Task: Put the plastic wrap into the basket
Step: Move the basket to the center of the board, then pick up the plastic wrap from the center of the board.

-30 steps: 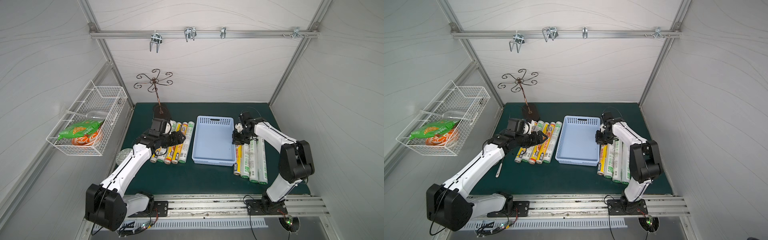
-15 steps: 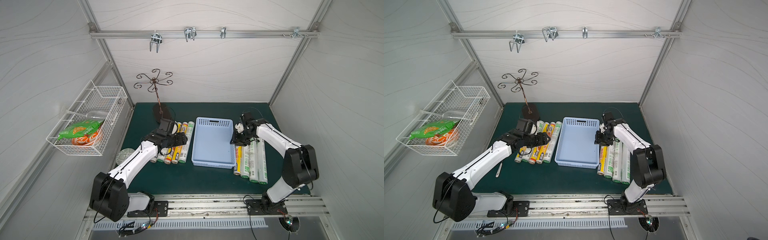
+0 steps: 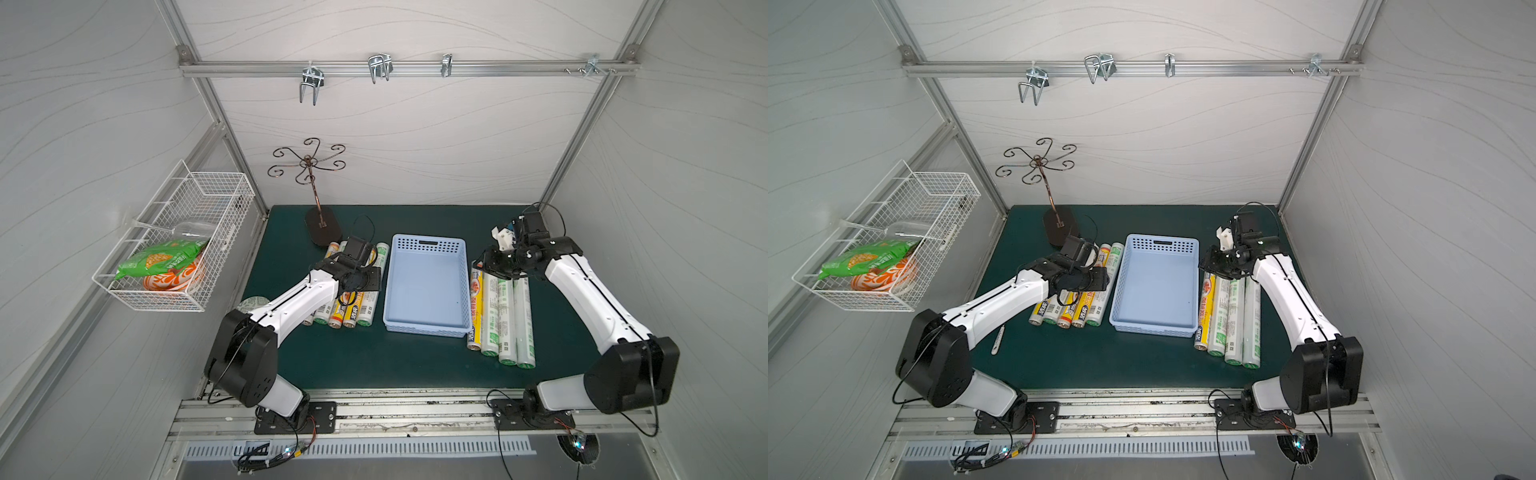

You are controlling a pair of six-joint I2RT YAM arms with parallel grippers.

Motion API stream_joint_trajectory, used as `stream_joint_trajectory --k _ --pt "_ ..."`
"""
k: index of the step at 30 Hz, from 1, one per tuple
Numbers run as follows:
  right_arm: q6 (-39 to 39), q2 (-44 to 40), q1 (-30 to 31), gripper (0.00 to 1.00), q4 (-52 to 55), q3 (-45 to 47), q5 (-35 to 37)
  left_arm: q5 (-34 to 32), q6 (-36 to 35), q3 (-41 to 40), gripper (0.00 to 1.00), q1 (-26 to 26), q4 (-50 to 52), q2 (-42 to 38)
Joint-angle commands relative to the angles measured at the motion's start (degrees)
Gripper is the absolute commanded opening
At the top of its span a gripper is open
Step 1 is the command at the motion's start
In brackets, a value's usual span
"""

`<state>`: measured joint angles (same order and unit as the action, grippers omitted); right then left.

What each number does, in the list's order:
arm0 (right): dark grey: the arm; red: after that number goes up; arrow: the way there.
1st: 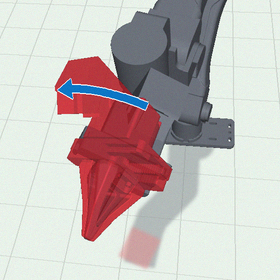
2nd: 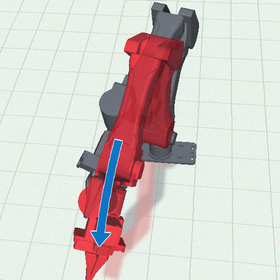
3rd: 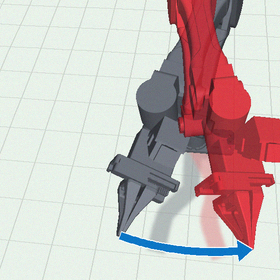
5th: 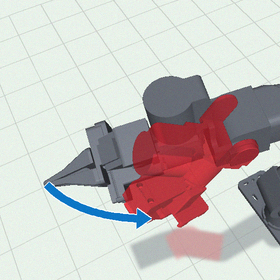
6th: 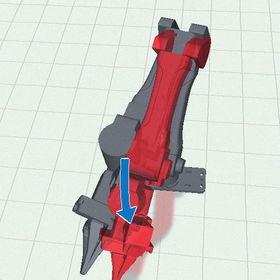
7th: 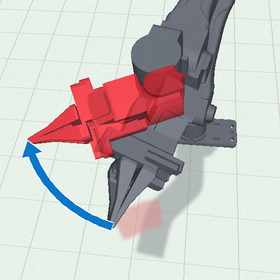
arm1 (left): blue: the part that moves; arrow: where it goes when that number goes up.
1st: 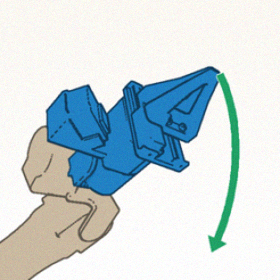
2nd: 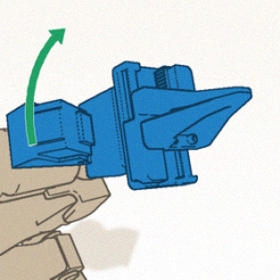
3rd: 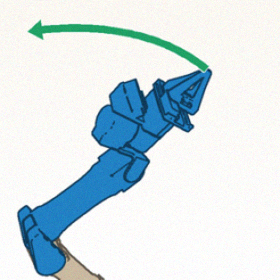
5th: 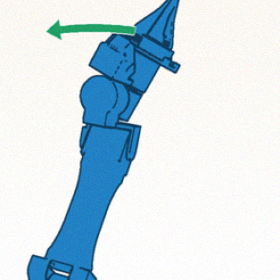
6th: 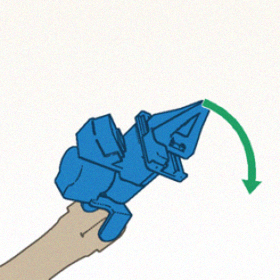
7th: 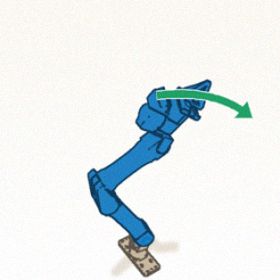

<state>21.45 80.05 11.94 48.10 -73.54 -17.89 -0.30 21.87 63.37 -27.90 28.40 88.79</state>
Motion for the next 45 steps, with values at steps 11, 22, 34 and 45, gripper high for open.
stream_joint_trajectory --k 11,22,34,45 --pt "0.0 -0.1 -0.7 0.44 -0.5 2.3 -1.9 -4.8 -3.6 7.2 0.57 -0.8 0.3 10.7" --pt "-0.2 0.6 -0.7 0.44 -1.4 3.3 -1.8 -4.9 -4.0 8.7 0.52 -1.5 0.0 15.2" --pt "0.2 0.4 -0.6 0.44 -4.0 6.3 -3.0 -7.1 -4.9 10.7 0.53 -3.2 0.9 20.0" --pt "0.8 -0.2 -0.6 0.44 -4.5 7.0 -3.1 -6.2 -5.1 12.2 0.57 -3.6 1.7 22.4"
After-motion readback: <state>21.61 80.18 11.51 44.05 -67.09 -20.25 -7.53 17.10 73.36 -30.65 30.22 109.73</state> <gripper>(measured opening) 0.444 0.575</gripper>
